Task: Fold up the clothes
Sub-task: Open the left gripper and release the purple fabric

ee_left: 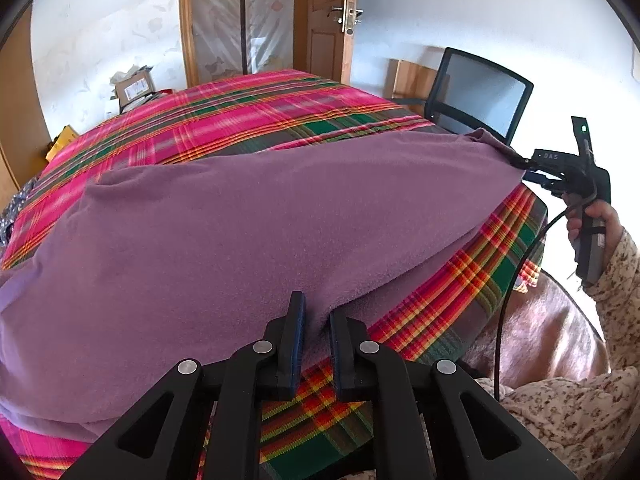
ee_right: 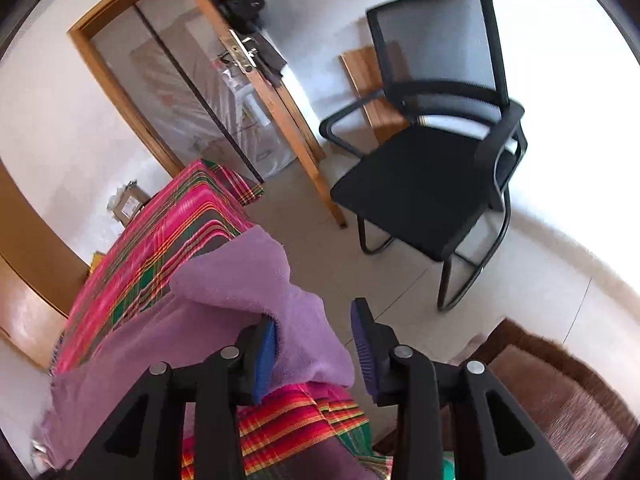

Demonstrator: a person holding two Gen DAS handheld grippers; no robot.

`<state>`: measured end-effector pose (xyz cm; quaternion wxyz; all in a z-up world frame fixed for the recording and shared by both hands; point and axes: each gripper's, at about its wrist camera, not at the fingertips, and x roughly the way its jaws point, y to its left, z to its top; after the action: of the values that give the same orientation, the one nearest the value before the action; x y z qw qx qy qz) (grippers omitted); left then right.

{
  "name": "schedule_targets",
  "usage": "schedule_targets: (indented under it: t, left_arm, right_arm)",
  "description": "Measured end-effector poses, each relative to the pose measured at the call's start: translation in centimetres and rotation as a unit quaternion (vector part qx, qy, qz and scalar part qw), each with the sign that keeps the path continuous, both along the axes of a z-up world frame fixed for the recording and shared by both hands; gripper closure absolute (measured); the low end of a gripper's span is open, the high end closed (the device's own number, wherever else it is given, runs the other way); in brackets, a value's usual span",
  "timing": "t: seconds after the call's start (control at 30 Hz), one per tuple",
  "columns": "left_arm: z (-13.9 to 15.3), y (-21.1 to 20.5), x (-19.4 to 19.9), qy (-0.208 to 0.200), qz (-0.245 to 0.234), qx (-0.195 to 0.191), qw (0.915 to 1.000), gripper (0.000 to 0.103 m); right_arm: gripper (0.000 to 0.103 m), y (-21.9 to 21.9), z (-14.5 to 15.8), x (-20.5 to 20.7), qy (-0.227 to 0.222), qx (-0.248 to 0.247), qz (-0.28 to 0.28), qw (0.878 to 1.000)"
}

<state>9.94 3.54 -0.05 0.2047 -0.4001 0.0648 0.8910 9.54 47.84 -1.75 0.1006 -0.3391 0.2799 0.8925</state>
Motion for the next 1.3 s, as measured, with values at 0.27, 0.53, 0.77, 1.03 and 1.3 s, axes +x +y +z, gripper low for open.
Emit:
schedule_targets:
  t: [0.27,0.53,0.77,1.03,1.3]
  left_arm:
    - [0.4,-1.8,0.9,-0.001,0.003,0.039,0.9992,0.091]
    - [1.3,-3.9,2.3,0.022,0.004,0.064,0.9977,0.091]
    - [1.3,-6.8,2.1,0.021,0.045,0.073,0.9961,0.084]
    - [0.9,-8.7,1.8,0.018,0.078,0.071,0.9942,0.084]
    - [0.8,-10.4,1.7,0.018,0.103,0.082,0.9912,0.078]
  right_arm:
    - [0.065,0.3,0.0,0.0,-0.004,-0.016,-0.017,1.000]
    - [0.065,-0.3,0.6,0.2,-0.010,-0.001,-0.036,0.999]
    - [0.065,-0.3,0.9,0.9,-0.008,0.001,-0.063,0.998]
    - [0.064,0.5,0.9,1.3,-0.010,0.003,-0.093,0.996]
    - [0.064,0.4,1.5,2.0,-0.012,0.029,-0.108,0.994]
